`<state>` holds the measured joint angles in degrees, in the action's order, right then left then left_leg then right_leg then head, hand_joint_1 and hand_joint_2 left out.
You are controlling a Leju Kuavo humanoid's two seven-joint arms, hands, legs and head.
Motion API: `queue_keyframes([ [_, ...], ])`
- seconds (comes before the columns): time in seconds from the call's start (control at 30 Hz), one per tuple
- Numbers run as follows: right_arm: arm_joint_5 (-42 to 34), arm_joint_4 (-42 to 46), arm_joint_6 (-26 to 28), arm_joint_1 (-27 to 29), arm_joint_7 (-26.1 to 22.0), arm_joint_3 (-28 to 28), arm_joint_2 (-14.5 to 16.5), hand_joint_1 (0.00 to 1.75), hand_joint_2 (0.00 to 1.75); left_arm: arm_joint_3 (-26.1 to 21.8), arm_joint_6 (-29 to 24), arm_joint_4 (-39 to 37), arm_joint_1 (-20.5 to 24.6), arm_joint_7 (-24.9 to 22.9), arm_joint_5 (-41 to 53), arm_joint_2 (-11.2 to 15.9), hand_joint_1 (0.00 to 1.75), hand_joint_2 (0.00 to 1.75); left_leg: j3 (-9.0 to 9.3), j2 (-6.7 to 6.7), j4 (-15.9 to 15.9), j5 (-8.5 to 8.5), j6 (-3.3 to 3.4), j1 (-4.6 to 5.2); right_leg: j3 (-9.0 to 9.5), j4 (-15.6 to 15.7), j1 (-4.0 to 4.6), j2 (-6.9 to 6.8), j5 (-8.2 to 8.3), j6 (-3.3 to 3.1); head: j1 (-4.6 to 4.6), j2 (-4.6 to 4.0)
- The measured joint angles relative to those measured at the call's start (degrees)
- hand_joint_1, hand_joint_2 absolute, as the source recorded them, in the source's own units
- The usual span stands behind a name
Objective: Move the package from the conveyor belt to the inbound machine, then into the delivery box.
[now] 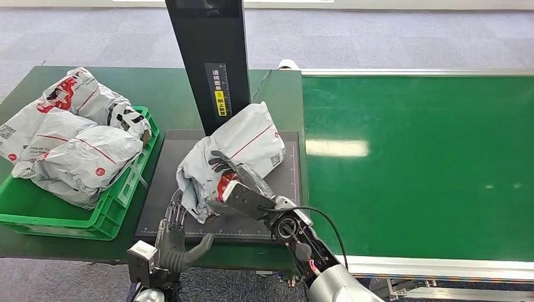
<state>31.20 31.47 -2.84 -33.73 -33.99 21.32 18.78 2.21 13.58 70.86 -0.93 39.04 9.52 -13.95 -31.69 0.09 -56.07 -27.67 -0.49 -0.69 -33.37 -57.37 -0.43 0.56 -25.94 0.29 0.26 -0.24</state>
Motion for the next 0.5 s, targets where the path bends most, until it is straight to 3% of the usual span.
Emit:
queue_keyframes([
  [0.17,-1.3,-0.3,0.7,0.1,-0.6,0.4,-0.4,0.0,1.75,-0.1,-0.4,0.2,-0.1,0.0,0.0,0.1,0.0,1.75,0.01,0.01,0.0,0.0,0.0,0.0,0.0,0.0,0.0,0.0,0.0,0.0,0.0,0.0],
  [0.3,-2.6,0.2,2.2,1.0,-1.7,0.3,-1.5,0.0,1.75,-1.5,-3.9,2.5,-1.4,-0.1,0.3,0.5,0.0,1.75,0.01,0.01,0.0,0.0,0.0,0.0,-0.01,0.0,0.0,0.0,0.0,0.0,0.0,0.0],
  [0.4,-3.5,1.9,3.3,2.8,-2.6,0.0,-2.6,0.0,1.75,-3.2,-10.9,4.8,-2.6,-0.8,3.4,0.6,0.0,1.75,-0.01,0.0,0.0,-0.01,0.0,0.0,-0.03,0.0,0.0,0.0,-0.01,0.0,0.0,0.0],
  [0.5,-4.0,5.4,4.2,6.2,-3.2,-0.7,-4.0,0.0,1.75,-5.4,-22.8,7.5,-4.0,-1.2,8.0,0.4,0.0,1.75,-0.02,0.01,0.0,-0.03,-0.01,0.0,-0.04,0.0,0.0,0.0,-0.02,0.01,0.0,0.0],
])
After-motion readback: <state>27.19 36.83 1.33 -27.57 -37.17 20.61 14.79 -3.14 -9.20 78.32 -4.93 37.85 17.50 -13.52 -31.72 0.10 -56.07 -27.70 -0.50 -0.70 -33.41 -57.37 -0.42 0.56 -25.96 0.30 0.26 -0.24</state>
